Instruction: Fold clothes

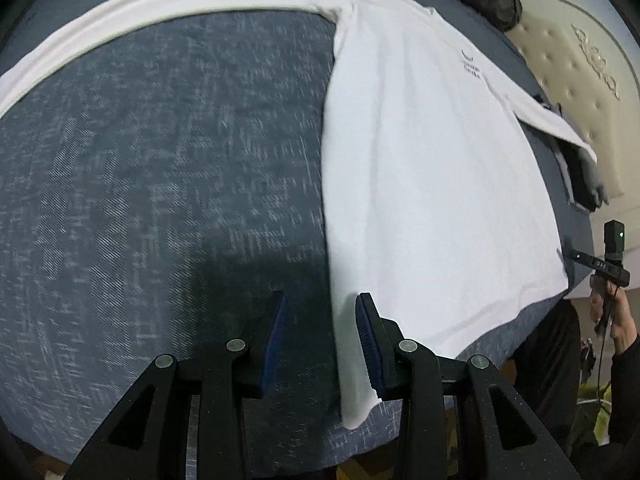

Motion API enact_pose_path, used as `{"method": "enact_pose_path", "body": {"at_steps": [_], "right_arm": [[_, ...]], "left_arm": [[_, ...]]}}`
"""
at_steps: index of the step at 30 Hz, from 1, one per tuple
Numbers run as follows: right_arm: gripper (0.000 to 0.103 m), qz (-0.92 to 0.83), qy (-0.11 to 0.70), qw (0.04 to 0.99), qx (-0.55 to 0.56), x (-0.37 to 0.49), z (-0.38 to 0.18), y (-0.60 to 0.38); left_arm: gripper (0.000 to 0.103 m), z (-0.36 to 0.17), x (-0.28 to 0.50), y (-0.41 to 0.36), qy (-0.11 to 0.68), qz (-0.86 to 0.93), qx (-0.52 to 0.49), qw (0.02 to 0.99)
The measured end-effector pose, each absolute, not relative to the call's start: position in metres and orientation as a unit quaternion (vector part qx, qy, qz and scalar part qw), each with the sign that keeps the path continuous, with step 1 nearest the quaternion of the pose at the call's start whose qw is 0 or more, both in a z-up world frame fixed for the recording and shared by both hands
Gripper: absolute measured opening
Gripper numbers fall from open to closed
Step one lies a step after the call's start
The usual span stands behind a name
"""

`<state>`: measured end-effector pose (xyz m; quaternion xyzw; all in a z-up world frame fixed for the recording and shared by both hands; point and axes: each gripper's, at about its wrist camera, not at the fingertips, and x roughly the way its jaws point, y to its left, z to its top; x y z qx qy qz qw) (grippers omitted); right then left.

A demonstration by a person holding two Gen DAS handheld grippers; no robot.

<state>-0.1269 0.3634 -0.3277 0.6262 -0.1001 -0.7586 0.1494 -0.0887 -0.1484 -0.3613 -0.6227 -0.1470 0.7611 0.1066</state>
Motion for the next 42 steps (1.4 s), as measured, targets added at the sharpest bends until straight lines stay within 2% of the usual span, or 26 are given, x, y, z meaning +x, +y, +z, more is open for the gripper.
{"method": "enact_pose_path", "body": {"at_steps": [22, 24, 25, 26, 27, 29, 35, 38, 42], "right_arm": [[0.045, -0.733, -0.11, 0.172, 0.649, -0.096, -0.336, 0.373], [0.045, -0.731, -0.11, 0.174, 0.651, -0.095, -0.337, 0.372], [0.043, -0.73, -0.109, 0.175, 0.651, -0.095, -0.338, 0.372], [0.033, -0.731, -0.105, 0.177, 0.651, -0.094, -0.338, 0.371], [0.016, -0.732, -0.1, 0.178, 0.65, -0.094, -0.337, 0.371], [0.004, -0.737, -0.098, 0.179, 0.644, -0.091, -0.334, 0.373], [0.002, -0.759, -0.089, 0.186, 0.617, -0.082, -0.303, 0.379], [0.002, -0.757, -0.079, 0.184, 0.622, -0.076, -0.307, 0.377], [0.002, -0.753, -0.067, 0.181, 0.629, -0.069, -0.313, 0.374]], "left_arm": [[0.037, -0.37, -0.044, -0.134, -0.135, 0.75, -0.637, 0.117], [0.019, -0.369, -0.042, -0.132, -0.126, 0.753, -0.635, 0.118], [0.004, -0.367, -0.04, -0.131, -0.123, 0.755, -0.632, 0.121], [0.004, -0.365, -0.039, -0.13, -0.119, 0.757, -0.63, 0.123], [0.004, -0.363, -0.038, -0.13, -0.116, 0.759, -0.628, 0.125], [0.003, -0.353, -0.035, -0.13, -0.115, 0.765, -0.62, 0.13], [0.003, -0.306, -0.015, -0.14, -0.108, 0.791, -0.586, 0.14], [0.003, -0.3, -0.009, -0.144, -0.104, 0.79, -0.587, 0.141], [0.003, -0.318, -0.008, -0.153, -0.113, 0.778, -0.602, 0.137]]}}
